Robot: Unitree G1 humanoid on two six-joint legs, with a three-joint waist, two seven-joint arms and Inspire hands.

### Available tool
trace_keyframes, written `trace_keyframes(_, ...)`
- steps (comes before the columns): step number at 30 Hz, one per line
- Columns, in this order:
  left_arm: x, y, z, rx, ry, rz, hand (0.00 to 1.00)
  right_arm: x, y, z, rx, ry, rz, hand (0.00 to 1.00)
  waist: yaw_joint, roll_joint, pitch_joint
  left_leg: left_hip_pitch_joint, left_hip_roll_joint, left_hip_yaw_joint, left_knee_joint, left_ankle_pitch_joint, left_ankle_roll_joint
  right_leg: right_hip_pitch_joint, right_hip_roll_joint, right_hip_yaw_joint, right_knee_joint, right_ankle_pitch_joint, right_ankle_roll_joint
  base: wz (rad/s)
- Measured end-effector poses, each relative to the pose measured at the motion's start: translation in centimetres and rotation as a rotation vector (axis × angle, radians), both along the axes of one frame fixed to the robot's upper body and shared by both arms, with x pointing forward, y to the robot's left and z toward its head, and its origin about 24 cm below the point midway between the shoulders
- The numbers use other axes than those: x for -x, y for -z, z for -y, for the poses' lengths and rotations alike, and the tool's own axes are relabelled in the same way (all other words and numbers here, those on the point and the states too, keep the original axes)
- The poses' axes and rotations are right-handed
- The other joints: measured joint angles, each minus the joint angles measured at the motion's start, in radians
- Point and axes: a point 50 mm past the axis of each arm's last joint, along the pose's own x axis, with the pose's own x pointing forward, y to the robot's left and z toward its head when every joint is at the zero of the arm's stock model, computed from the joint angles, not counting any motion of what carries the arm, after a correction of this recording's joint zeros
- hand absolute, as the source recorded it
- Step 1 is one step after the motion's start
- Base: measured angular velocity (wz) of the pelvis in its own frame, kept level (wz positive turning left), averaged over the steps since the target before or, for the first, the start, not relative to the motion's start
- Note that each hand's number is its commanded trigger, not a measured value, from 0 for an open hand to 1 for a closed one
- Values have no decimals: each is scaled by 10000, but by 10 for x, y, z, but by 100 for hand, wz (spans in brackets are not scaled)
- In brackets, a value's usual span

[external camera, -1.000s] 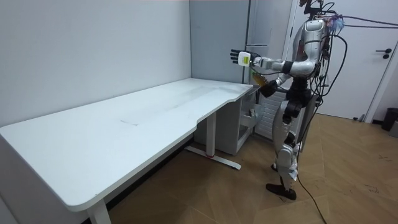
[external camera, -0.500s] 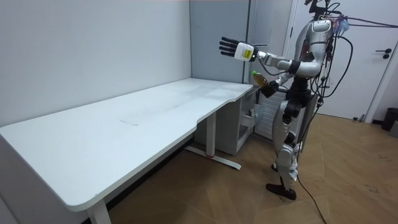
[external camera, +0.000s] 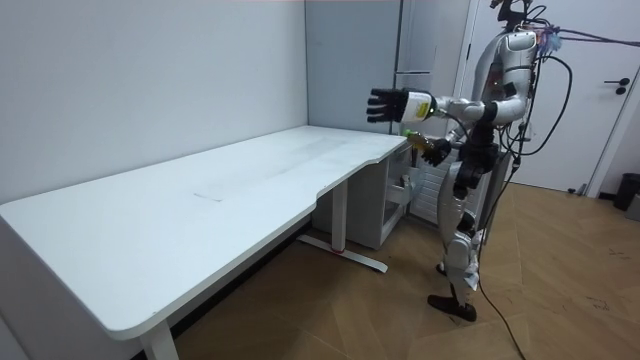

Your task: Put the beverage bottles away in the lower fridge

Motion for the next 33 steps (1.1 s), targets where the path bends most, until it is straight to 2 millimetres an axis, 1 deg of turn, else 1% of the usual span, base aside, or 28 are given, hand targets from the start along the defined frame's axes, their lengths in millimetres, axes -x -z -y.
trace_keyframes(2, 9, 16, -5, 327, -663, -725, 0, 10, 7, 8, 317, 579, -560, 100, -41, 30, -54, 24, 5, -3, -17, -1, -1, 12, 5, -6, -7, 0, 0, 0)
trace_keyframes(3, 13, 21, -5, 418, -862, -908, 0, 13, 9, 10, 406, 771, -704, 100, -74, 25, -59, 27, 6, 1, -30, -1, -1, 4, 7, -3, -10, -1, 1, 0)
trace_keyframes(5, 25, 38, -7, 1019, -1548, -1524, 0, 25, 16, 17, 729, 1476, -1329, 100, -117, 36, -66, 30, 10, 19, -102, -1, -2, -29, 11, -3, -31, -1, 1, 0)
trace_keyframes(6, 29, 42, -7, 1173, -1706, -1667, 0, 29, 18, 19, 797, 1636, -1524, 100, -132, 29, -73, 33, 9, 17, -109, -1, -2, -30, 11, -3, -31, -3, 3, 0)
trace_keyframes(8, 39, 65, -10, 1901, -2281, -2439, 0, 44, 25, 24, 1014, 2274, -2289, 100, -78, -4, -91, 118, 13, 62, -140, -1, -2, -19, 6, -5, -14, -21, 12, -5)
trace_keyframes(9, 43, 71, -11, 2016, -2434, -2717, 0, 44, 26, 25, 1023, 2465, -2345, 100, -80, -7, -91, 112, 15, 77, -147, -1, -2, -16, 3, -5, -12, -24, 11, -5)
trace_keyframes(10, 51, 83, -11, 2324, -2723, -3217, 0, 48, 27, 27, 1041, 2766, -2493, 100, -157, -51, -107, 124, 6, 69, -157, -1, -2, -3, -7, -17, -12, -35, 21, 0)
trace_keyframes(11, 59, 94, -11, 2724, -2967, -3589, 0, 55, 30, 29, 930, 3234, -2772, 100, -266, -121, -107, 159, -5, 49, -161, -1, -2, 51, -12, -17, -24, -48, 32, 7)
trace_keyframes(12, 64, 99, -12, 2901, -3113, -3798, 0, 56, 31, 29, 913, 3484, -2871, 100, -312, -154, -105, 174, -12, 31, -170, -2, -1, 74, -13, -18, -24, -63, 41, 5)
trace_keyframes(13, 71, 108, -12, 3286, -3410, -4075, 0, 58, 33, 30, 862, 3956, -3015, 100, -333, -195, -86, 223, -18, 26, -187, -5, 0, 71, -16, -8, -28, -87, 48, 0)
trace_keyframes(14, 77, 114, -12, 3724, -3684, -4199, 0, 61, 35, 31, 797, 4345, -3179, 100, -332, -280, -68, 295, -18, 29, -234, -7, 1, 112, -12, 18, -29, -100, 54, 0)
trace_keyframes(16, 86, 122, -11, 4221, -3986, -4438, 0, 65, 36, 34, 841, 4656, -3359, 100, -374, -342, -65, 355, -27, 35, -273, -9, 5, 165, -13, 34, -39, -107, 60, 0)
trace_keyframes(17, 92, 129, -10, 4359, -4112, -4765, 0, 71, 37, 36, 800, 5037, -3598, 100, -440, -353, -61, 371, -33, 38, -280, -10, 7, 194, -16, 37, -47, -107, 60, 0)
trace_keyframes(18, 96, 134, -10, 4454, -4192, -4969, 0, 72, 38, 37, 793, 5212, -3670, 100, -491, -338, -64, 370, -36, 37, -282, -11, 8, 206, -19, 37, -46, -107, 60, 0)
trace_keyframes(20, 113, 151, -7, 4917, -4492, -5771, 0, 74, 39, 41, 790, 5819, -3821, 100, -611, -269, -69, 397, -25, 38, -280, -10, 7, 273, -10, 34, -43, -107, 60, 0)
trace_keyframes(24, 134, 171, 1, 5683, -4770, -6616, 0, 84, 40, 47, 1028, 6520, -4124, 100, -613, -160, -67, 556, 12, 123, -347, -20, -6, 288, 31, 182, -47, -113, 51, -7)
trace_keyframes(26, 153, 186, 11, 6200, -4818, -7403, 0, 88, 41, 49, 1041, 7040, -4401, 100, -622, -137, -30, 568, 11, 190, -410, -21, -6, 287, 35, 262, -44, -114, 49, -8)
trace_keyframes(27, 158, 189, 13, 6338, -4839, -7592, 0, 89, 42, 49, 1026, 7184, -4458, 100, -625, -139, -30, 571, 11, 200, -439, -21, -7, 288, 35, 258, -44, -114, 49, -5)
trace_keyframes(29, 177, 200, 23, 6747, -4836, -8380, 0, 92, 43, 49, 1033, 7578, -4647, 100, -666, -130, -28, 561, 9, 224, -438, -21, -6, 309, 37, 253, -53, -114, 49, 0)
trace_keyframes(31, 190, 206, 28, 7041, -4883, -8888, 0, 95, 43, 50, 1116, 7723, -4790, 100, -785, -150, -24, 534, 5, 202, -432, -21, -6, 332, 34, 230, -95, -114, 49, 7)
trace_keyframes(33, 204, 210, 33, 7169, -4731, -9479, 0, 98, 44, 50, 1194, 7855, -4956, 100, -817, -161, -34, 534, 4, 204, -430, -21, -6, 360, 37, 218, -185, -114, 50, 7)
